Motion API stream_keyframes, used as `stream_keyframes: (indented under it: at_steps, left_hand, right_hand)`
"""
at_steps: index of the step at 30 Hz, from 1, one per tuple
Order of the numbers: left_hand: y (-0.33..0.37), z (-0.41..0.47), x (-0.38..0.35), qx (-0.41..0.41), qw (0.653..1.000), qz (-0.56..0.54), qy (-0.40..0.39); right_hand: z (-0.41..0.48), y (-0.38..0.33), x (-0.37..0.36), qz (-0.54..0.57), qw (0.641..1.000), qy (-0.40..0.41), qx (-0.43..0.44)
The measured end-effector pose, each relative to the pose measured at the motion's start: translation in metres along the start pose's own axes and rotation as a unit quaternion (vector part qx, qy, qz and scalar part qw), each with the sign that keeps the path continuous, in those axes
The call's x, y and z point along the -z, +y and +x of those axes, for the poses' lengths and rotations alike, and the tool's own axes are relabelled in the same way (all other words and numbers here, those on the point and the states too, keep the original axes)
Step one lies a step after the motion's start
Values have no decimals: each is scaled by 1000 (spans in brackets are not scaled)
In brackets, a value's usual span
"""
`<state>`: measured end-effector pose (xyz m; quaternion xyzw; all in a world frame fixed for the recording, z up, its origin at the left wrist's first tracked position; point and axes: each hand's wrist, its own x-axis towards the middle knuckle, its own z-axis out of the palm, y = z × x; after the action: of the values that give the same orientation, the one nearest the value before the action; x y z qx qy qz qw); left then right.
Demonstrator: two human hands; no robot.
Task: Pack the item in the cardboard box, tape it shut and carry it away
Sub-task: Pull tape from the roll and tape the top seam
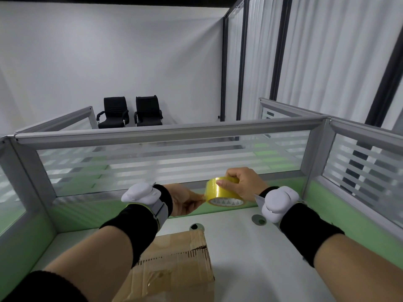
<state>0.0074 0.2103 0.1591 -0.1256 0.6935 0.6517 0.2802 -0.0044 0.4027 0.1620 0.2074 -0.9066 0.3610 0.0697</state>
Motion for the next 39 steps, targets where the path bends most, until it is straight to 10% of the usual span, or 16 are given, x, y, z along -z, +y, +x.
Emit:
stream_keyframes:
  at_steps: [18,39]
  left_hand:
    - [7,9,-23,-176,975,-23,133]
    - [-6,2,-17,-45,997,1,60]
  right_hand:
    - [-4,11,8,-10,1000,-8,-16]
    - [-4,6,3,-15,999,-29,7]
